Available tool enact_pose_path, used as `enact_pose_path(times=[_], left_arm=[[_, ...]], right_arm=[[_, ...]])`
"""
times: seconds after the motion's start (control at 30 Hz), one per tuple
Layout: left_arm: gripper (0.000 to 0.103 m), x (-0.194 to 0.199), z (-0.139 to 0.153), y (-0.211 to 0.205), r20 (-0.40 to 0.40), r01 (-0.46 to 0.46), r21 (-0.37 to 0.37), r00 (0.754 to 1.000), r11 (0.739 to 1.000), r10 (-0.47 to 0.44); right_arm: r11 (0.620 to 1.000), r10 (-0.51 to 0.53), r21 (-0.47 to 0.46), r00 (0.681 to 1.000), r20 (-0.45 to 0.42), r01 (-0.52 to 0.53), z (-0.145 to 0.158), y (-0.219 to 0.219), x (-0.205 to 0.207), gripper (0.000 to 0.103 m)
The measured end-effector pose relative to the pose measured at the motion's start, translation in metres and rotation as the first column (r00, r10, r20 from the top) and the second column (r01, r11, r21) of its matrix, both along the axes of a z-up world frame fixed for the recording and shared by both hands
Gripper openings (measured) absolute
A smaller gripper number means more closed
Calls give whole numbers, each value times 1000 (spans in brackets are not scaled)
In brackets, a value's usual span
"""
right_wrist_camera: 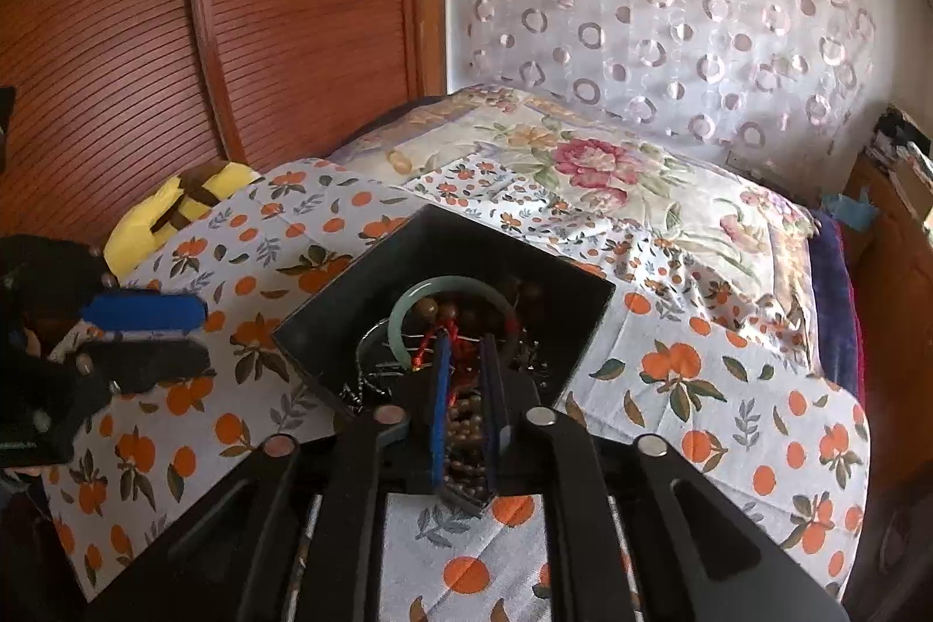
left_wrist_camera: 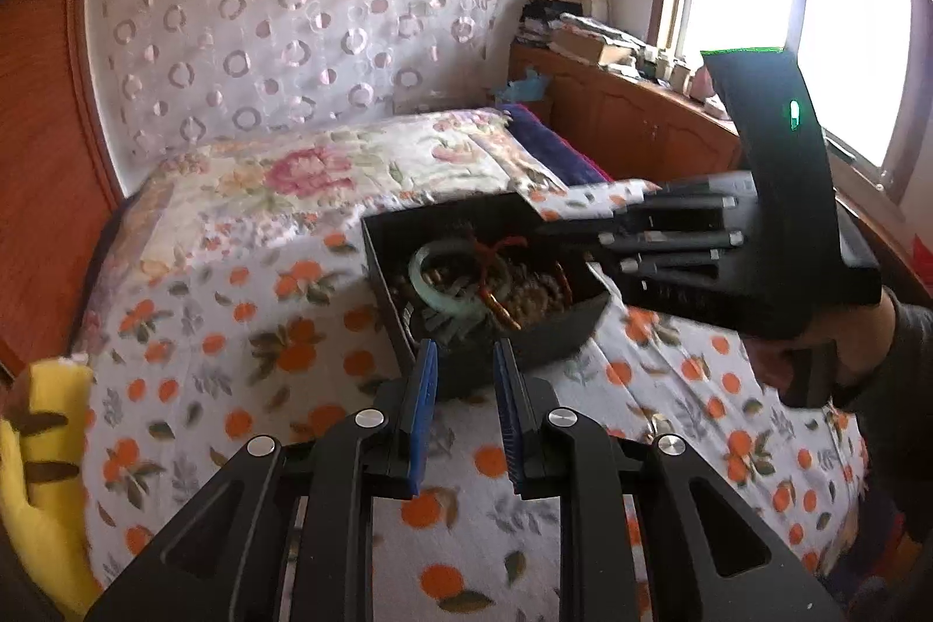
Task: Organize jewelry
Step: 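Lower the gold ring into the box with the left tool while the right tool drops the red bracelet in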
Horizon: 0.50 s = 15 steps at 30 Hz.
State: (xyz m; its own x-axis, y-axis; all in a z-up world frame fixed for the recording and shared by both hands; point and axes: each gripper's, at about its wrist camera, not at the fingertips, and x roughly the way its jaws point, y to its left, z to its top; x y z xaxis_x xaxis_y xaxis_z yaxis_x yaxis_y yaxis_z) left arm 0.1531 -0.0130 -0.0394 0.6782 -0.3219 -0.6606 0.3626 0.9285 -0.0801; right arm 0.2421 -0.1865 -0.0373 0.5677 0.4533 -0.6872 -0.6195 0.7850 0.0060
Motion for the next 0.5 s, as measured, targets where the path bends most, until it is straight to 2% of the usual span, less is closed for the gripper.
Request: enact_pose_path(times=[0.07,0.23,0.4,0.43,0.5], left_arm=[[19,-4,-8,-5,-12,11,10,1000,1000,-11],[19,-8,-25,-23,-51,43,9,998,999,-43],[20,-12,-42,-63,-96,147,-15,984,989,-148],[22,-13,-45,-70,-100,167,-14,981,986,-167],[38,-16,-52,-89,-99,210,-1,973,978,-209]], right_arm=[[1000,-1,24,1000,2,1,6,-7,1,43],[997,-69,41,998,3,69,18,-39,-2,44],[990,-132,53,991,2,132,16,-81,-16,44],[989,-143,49,990,3,143,15,-85,-17,44],[985,-168,51,986,-4,168,12,-97,-18,44]])
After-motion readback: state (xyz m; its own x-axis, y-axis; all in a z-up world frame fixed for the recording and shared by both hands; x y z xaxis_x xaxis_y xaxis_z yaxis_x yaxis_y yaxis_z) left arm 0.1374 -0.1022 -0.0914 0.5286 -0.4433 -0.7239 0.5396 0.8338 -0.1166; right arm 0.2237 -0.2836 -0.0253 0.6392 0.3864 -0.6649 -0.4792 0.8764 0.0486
